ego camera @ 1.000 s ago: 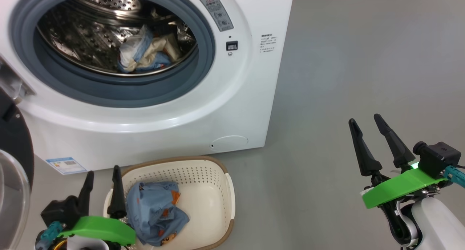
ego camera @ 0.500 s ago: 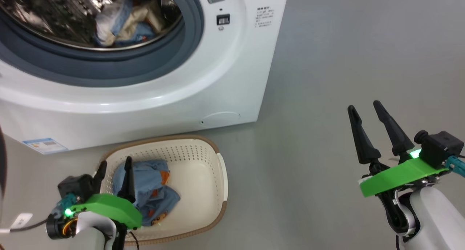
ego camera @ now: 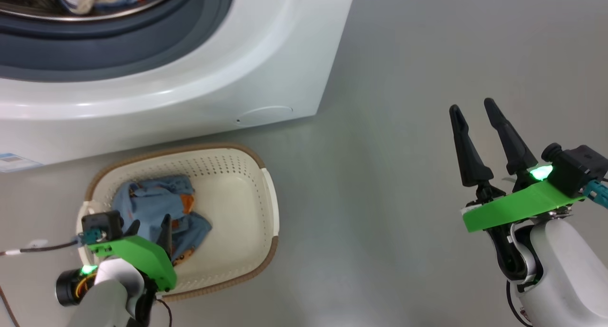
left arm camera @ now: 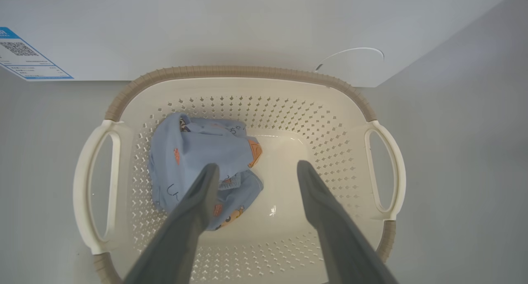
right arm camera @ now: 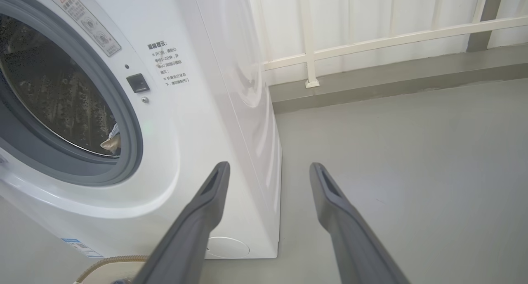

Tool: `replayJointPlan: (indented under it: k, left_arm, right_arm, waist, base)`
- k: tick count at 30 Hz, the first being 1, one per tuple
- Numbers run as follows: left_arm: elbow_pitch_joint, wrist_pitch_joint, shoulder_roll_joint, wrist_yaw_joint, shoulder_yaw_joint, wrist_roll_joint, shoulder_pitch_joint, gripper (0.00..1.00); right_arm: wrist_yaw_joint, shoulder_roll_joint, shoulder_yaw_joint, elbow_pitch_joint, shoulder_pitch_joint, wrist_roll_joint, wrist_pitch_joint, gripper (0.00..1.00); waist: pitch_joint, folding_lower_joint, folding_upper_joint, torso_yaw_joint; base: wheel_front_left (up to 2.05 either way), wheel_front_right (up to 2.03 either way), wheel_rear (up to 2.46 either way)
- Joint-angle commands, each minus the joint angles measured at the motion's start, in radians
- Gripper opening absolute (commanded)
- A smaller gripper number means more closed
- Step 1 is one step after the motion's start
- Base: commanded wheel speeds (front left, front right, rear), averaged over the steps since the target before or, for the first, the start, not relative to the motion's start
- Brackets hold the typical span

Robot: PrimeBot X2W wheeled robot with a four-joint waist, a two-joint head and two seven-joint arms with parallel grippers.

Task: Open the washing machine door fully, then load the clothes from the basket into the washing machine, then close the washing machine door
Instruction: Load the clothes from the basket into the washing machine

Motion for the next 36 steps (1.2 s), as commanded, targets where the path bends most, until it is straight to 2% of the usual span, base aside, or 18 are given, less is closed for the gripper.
replayJointPlan:
  k: [1,10,17,27,36]
  left_arm:
    - [0.012,-0.001,0.037,0.008,0.021,0.002,-0.027,1.00]
    - [0.117,0.035,0.069,0.033,0.015,-0.001,-0.126,1.00]
    - [0.144,0.068,0.113,0.098,0.019,-0.005,-0.208,1.00]
    - [0.154,0.102,0.160,0.123,0.002,0.003,-0.302,1.00]
    - [0.160,0.179,0.181,0.146,-0.025,0.014,-0.360,1.00]
  right_arm:
    - [0.005,-0.002,0.011,-0.029,-0.014,-0.015,-0.008,1.00]
    - [0.005,0.018,0.005,-0.046,-0.044,-0.021,-0.008,1.00]
    - [0.005,0.024,0.012,-0.065,-0.084,-0.034,-0.008,1.00]
    - [0.005,0.032,0.011,-0.080,-0.118,-0.041,-0.008,1.00]
    - [0.005,0.046,0.018,-0.095,-0.145,-0.046,-0.008,1.00]
  waist:
    - [0.046,-0.0001,-0.0001,-0.029]
    - [0.161,-0.0001,-0.0001,-0.056]
    - [0.284,-0.0001,-0.0001,-0.077]
    - [0.394,-0.0001,-0.0001,-0.099]
    - [0.474,-0.0001,-0.0001,-0.123]
  base:
    - [0.00,0.00,0.00]
    - [0.00,0.00,0.00]
    - [0.00,0.00,0.00]
    - [0.00,0.00,0.00]
    - [0.00,0.00,0.00]
